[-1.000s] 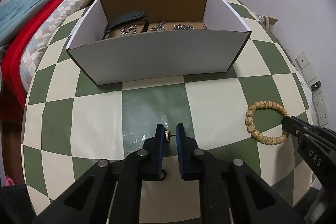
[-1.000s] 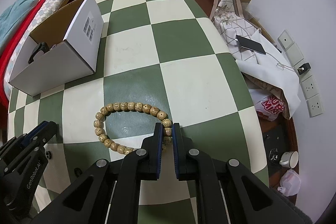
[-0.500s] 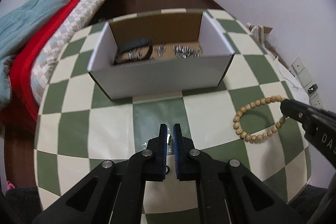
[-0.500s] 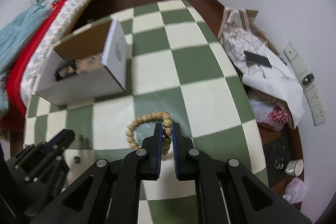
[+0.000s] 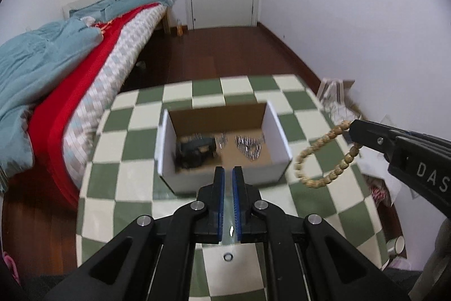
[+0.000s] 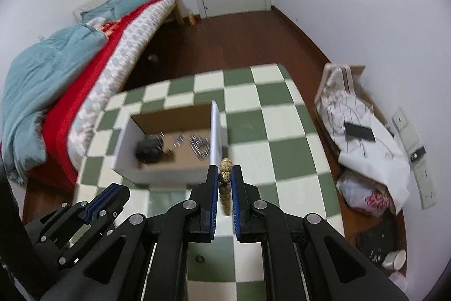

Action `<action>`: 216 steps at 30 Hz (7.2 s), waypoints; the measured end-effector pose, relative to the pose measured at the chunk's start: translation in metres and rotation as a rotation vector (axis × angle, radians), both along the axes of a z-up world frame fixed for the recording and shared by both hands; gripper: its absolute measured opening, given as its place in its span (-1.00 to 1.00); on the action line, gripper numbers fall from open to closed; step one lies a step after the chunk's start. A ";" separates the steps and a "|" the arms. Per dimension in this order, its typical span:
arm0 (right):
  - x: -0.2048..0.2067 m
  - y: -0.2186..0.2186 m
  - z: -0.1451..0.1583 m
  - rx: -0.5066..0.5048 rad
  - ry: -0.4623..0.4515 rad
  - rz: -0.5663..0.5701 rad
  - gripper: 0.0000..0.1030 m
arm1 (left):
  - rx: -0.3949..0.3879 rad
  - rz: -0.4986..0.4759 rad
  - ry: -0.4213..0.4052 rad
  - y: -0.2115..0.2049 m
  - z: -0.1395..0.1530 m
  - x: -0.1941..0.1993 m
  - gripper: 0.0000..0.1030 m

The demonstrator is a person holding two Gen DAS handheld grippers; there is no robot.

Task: Organize jewelry
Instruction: 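Lift the bead bracelet with the right tool and carry it over the box, then lower the bead bracelet into the box and open the right tool, then withdraw the right tool from the box toward the black ring, then close the right tool on the small black ring, then carry the black ring with the right tool over the box, then open the right tool to drop the black ring into the box, then withdraw the right tool and move it to the gold earring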

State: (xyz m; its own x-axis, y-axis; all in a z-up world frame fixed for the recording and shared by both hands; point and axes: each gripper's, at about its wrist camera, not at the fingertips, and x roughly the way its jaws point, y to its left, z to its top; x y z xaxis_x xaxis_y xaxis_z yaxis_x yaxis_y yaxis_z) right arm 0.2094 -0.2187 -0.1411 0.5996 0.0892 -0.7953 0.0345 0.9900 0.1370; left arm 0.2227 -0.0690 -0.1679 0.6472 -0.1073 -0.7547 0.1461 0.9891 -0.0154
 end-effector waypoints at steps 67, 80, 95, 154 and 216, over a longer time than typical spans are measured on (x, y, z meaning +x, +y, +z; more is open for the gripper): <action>-0.069 0.075 -0.161 -0.105 0.187 0.101 -0.32 | 0.358 0.277 0.181 0.093 -0.109 -0.033 1.00; -0.075 0.071 -0.159 -0.110 0.149 0.082 -0.76 | 0.346 0.236 0.184 0.075 -0.110 -0.038 1.00; -0.075 -0.011 -0.150 -0.046 0.152 -0.127 -0.76 | 0.182 0.042 0.304 -0.008 -0.137 -0.029 0.83; -0.004 0.024 -0.050 0.097 -0.017 -0.009 -0.75 | -0.064 0.089 0.127 0.041 -0.009 0.033 -0.81; -0.007 0.089 -0.147 0.012 0.237 0.101 0.12 | 0.229 0.204 0.417 0.098 -0.145 0.006 0.98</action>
